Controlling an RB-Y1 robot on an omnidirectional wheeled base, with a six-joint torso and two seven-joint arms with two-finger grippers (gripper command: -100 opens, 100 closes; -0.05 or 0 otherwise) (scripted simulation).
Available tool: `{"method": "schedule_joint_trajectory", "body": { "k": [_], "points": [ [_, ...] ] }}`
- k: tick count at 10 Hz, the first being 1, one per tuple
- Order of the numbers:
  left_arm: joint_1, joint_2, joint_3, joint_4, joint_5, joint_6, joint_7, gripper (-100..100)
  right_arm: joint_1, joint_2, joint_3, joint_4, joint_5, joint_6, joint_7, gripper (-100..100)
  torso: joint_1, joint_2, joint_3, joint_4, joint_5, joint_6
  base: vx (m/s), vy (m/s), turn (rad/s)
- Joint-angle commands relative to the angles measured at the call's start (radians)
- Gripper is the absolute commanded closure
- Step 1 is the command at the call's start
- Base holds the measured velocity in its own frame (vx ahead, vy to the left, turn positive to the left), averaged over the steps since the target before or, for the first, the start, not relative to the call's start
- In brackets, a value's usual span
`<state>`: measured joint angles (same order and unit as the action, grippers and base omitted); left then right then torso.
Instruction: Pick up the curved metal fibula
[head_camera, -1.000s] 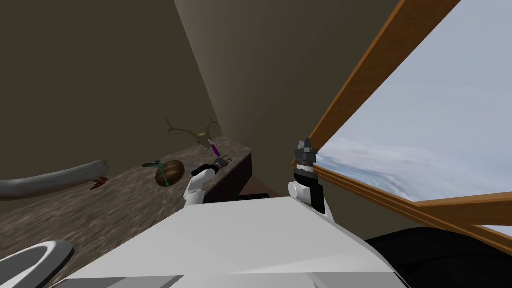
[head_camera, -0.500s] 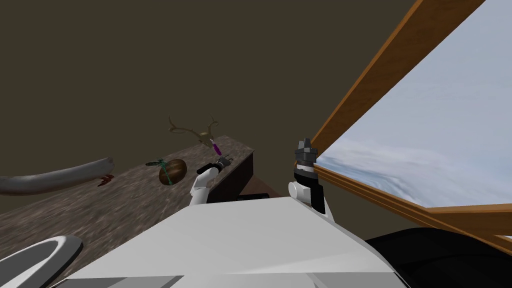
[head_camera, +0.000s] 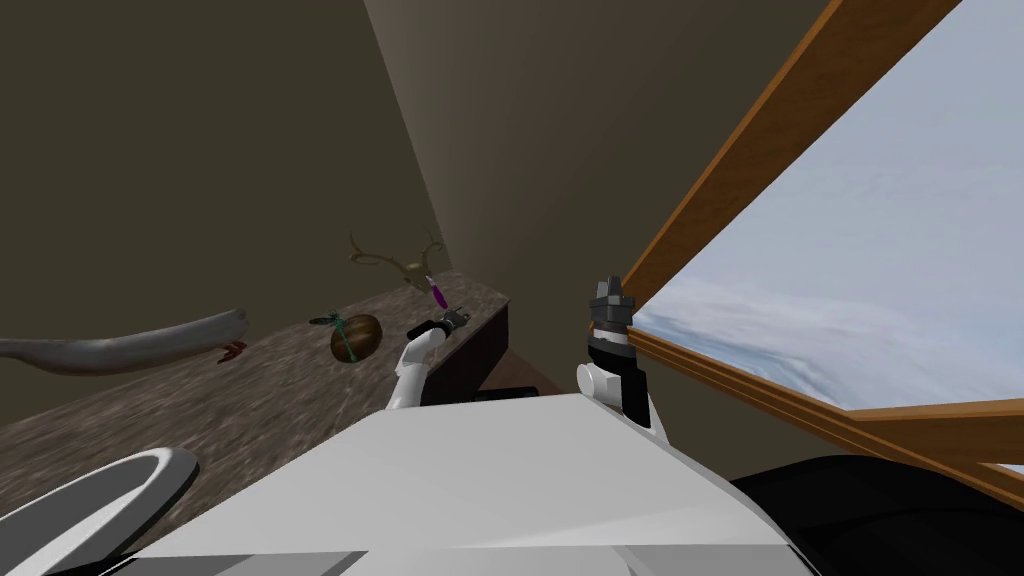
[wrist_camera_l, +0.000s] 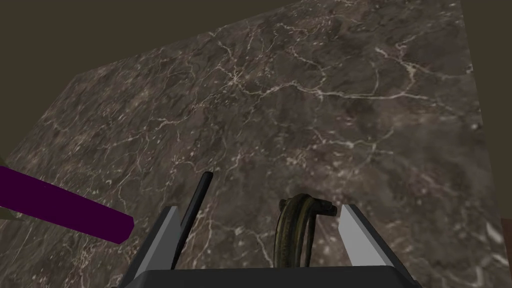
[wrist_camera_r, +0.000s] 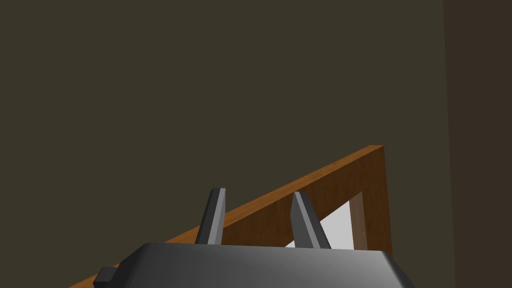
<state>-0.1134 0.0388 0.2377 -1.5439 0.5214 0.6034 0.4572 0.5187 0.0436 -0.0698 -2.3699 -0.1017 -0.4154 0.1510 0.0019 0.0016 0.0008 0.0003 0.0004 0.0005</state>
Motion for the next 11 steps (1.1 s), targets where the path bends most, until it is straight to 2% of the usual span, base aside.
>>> {"method": "schedule_joint_trajectory", "body": {
  "k": [1,2,3,4,5,6,7,8,10,11],
  "points": [
    [-0.011,0.002,-0.002,0.050,0.006,-0.005,-0.003,-100,0.000,0.000,0.000,0.000,0.000,0.000,0.000,0,0.000,0.000,0.000,0.000,0.000,0.000,0.000,0.000,0.000],
    [-0.011,0.002,-0.002,0.053,0.006,-0.005,-0.003,-100,0.000,0.000,0.000,0.000,0.000,0.000,0.000,0,-0.001,-0.001,-0.001,0.000,0.000,0.000,0.005,-0.007,0.002],
    [-0.056,0.004,-0.020,0.086,0.004,-0.048,0.006,-100,0.000,0.000,0.000,0.000,0.000,0.000,0.000,0,-0.001,-0.002,-0.001,0.000,0.000,0.000,-0.047,0.021,0.111],
    [-0.085,0.004,-0.020,0.114,0.004,-0.059,0.006,-100,0.000,0.000,0.000,0.000,0.000,0.000,0.000,0,0.000,0.000,0.000,0.000,0.000,0.000,-0.059,0.033,0.050],
    [-0.103,0.004,-0.020,0.162,0.004,-0.059,0.006,-100,0.000,0.000,0.000,0.000,0.000,0.000,0.000,0,0.001,0.001,0.001,0.000,0.000,0.000,-0.030,0.023,-0.015],
    [-0.103,0.004,-0.020,0.186,0.004,-0.059,0.006,-100,0.000,0.000,0.000,0.000,0.000,0.000,0.000,0,0.000,0.000,0.000,0.000,0.000,0.000,-0.007,0.008,-0.011],
    [-0.156,0.007,-0.037,0.225,0.001,-0.110,0.015,-100,0.000,0.000,0.000,0.000,0.000,0.000,0.000,0,-0.001,-0.001,0.000,0.000,0.000,0.000,-0.050,0.029,0.101],
    [-0.179,0.007,-0.037,0.248,0.001,-0.114,0.015,-100,0.000,0.000,0.000,0.000,0.000,0.000,0.000,0,0.001,0.001,0.000,0.000,0.000,0.000,-0.057,0.031,0.056],
    [-0.195,0.007,-0.037,0.320,0.001,-0.114,0.015,-100,0.000,0.000,0.000,0.000,0.000,0.000,0.000,0,0.000,0.000,0.000,0.000,0.000,0.000,-0.013,0.011,-0.010],
    [-0.195,0.007,-0.037,0.320,0.001,-0.114,0.015,-100,0.000,0.000,0.000,0.000,0.000,0.000,0.000,0,-0.001,-0.001,-0.001,0.000,0.000,0.000,0.000,0.000,0.000]
  ]
}}
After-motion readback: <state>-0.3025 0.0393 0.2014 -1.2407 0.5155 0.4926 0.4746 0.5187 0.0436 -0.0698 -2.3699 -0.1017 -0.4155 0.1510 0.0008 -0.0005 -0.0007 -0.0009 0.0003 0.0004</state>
